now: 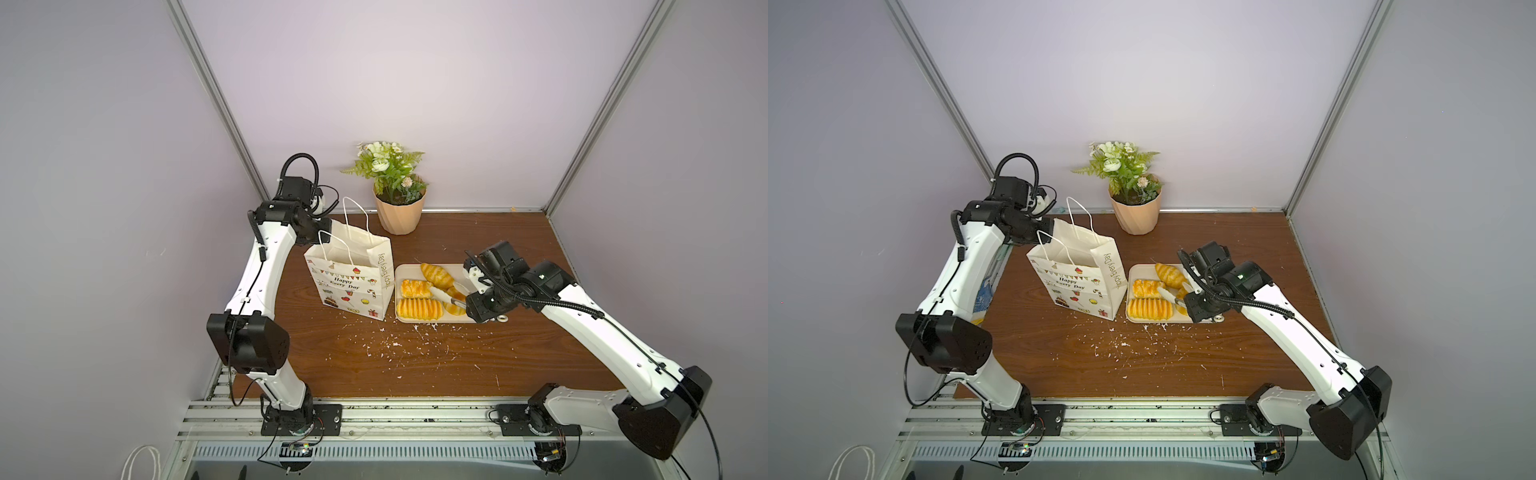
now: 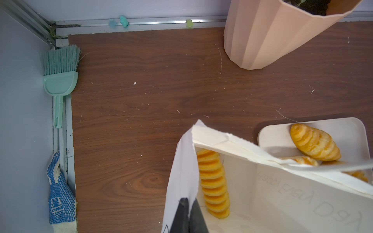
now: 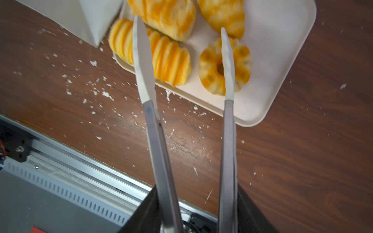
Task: Pack bread into a paper bag
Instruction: Pick up the fake bread from the plate.
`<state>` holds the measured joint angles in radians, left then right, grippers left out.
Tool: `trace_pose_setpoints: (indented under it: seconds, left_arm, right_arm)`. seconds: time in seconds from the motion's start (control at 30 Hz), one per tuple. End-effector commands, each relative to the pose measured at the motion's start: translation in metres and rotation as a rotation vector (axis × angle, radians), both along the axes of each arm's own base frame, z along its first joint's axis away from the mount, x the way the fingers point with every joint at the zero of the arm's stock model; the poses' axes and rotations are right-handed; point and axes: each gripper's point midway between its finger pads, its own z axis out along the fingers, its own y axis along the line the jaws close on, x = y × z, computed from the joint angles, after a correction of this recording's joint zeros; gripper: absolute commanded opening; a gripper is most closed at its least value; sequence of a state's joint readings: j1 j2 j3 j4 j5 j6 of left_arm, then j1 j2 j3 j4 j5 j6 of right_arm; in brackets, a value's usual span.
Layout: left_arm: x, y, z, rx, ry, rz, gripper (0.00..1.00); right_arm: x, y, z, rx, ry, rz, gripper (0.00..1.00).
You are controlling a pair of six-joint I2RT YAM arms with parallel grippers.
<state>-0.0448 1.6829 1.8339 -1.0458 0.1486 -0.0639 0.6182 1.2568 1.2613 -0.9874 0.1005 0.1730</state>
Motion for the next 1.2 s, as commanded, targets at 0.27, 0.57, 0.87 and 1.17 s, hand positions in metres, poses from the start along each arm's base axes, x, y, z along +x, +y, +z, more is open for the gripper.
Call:
trace_pose_setpoints:
  seconds: [0.27,0.57,0.87,1.17]
  left_arm:
    - [-0.006,0.004,0.006,-0.002,-0.006,0.009,0.06]
    - [-0.003,0.003,0.001,-0.007,0.005,0.005,0.06]
    - [-0.002,0.002,0.0,-0.009,0.009,0.004,0.06]
    - [-0.001,0.001,-0.001,-0.013,0.011,0.001,0.06]
  right_arm:
    - [-0.002,-0.04,-0.005,-0.121,-0.008,-0.166,0.54]
    - [-0.01,-0.048,-0.026,-0.144,0.063,-0.22,0.59]
    - [0.001,-0.025,-0.026,-0.047,0.066,-0.198,0.59]
    - [0.006,-0.018,-0.042,-0.075,0.111,-0.183,0.59]
